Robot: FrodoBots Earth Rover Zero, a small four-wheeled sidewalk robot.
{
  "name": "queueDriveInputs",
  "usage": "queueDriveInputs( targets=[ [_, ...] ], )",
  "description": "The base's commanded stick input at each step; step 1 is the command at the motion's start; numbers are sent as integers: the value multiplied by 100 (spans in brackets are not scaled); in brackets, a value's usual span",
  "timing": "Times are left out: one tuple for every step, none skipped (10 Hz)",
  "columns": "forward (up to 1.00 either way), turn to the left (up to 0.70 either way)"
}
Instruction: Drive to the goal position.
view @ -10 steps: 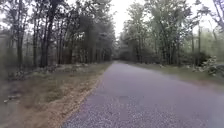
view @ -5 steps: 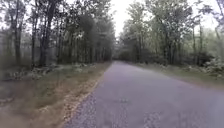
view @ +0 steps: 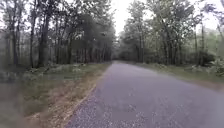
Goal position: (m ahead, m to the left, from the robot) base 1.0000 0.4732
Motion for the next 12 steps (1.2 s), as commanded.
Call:
queueDriveInputs(
  targets=[
    [45,0],
    [45,-9],
    [45,-22],
    [45,-22],
    [45,-14],
    [45,-7],
    [45,0],
    [45,0],
    [45,0],
    [45,0],
    [45,0],
    [45,0]
  ],
)
